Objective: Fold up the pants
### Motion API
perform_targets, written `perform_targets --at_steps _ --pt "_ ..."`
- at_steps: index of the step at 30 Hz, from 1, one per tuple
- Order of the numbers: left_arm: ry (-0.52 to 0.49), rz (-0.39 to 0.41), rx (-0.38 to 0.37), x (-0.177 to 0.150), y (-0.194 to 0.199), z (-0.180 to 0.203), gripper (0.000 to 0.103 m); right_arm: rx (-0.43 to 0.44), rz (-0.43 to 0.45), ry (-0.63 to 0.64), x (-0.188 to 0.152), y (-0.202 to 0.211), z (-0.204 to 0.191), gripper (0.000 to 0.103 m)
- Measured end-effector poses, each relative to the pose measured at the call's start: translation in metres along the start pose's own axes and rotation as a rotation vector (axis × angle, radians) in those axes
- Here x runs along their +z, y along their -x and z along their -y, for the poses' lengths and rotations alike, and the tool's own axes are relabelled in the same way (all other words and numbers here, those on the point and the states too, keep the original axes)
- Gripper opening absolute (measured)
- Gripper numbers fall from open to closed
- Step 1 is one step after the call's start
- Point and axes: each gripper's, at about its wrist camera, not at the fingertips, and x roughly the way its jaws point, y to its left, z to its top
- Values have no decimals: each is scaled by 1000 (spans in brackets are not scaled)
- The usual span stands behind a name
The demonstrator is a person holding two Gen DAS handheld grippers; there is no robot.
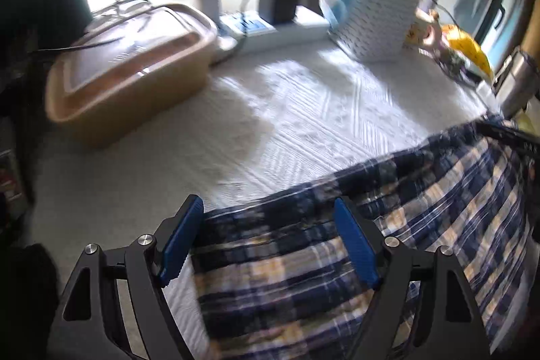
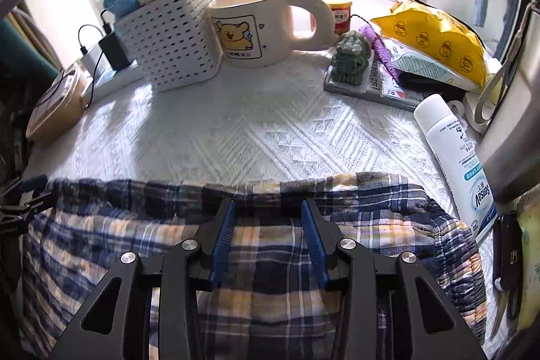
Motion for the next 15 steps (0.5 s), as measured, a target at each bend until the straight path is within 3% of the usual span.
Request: perform_targets --at_steps 4,6,8,15 --pt "23 55 14 -13 30 -7 80 3 82 -14 -10 36 4 45" --pt "34 74 16 -24 44 -6 80 0 115 -25 -19 54 10 62" --pt "40 79 15 -38 55 -2 80 -7 151 -38 -32 74 17 71" --pt "85 65 13 -83 74 17 80 -84 181 -135 -87 120 58 73"
